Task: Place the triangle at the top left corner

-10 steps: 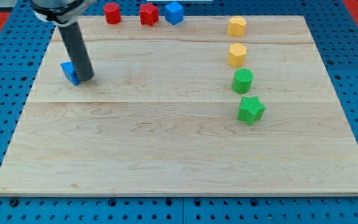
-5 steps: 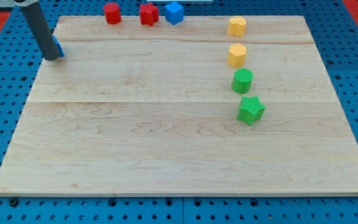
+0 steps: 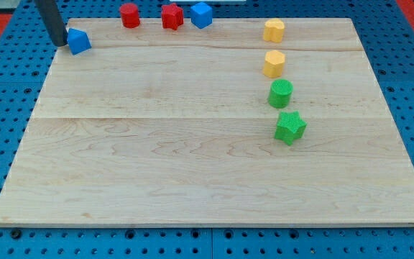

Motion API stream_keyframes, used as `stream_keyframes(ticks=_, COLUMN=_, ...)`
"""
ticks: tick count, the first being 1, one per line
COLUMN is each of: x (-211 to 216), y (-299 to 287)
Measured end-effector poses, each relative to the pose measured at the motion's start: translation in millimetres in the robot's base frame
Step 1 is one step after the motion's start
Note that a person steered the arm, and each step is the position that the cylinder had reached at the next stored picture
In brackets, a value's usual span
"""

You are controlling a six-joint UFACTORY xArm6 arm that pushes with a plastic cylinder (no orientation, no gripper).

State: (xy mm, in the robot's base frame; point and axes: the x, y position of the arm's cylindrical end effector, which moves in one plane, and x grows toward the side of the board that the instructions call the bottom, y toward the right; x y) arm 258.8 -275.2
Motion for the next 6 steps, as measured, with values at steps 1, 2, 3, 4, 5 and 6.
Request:
stream_keyframes(ticks=1, x=34.8, y=-13.9)
stream_keyframes(ticks=2, x=51.8, y=7.1)
stream_keyframes(ticks=3, x=28.7, y=40.8)
stream_keyframes(ticks=4, x=17.0, y=45.6)
stream_keyframes(ticks=5, x=41.1, y=25.2)
stream_keyframes(ticks=6, x=57.2, y=-28.4)
